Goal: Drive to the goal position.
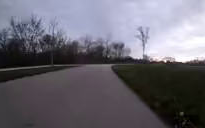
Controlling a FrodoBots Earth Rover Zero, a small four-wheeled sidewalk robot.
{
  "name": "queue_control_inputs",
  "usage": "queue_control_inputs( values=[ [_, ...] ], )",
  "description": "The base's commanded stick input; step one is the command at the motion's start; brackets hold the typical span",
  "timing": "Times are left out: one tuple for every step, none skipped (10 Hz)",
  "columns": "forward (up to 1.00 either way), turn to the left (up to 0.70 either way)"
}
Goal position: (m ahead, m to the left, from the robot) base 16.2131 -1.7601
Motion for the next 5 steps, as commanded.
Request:
queue_control_inputs(
  values=[
    [1.00,0.00],
    [1.00,0.00],
    [1.00,0.00],
    [1.00,0.00],
    [1.00,0.00]
  ],
)
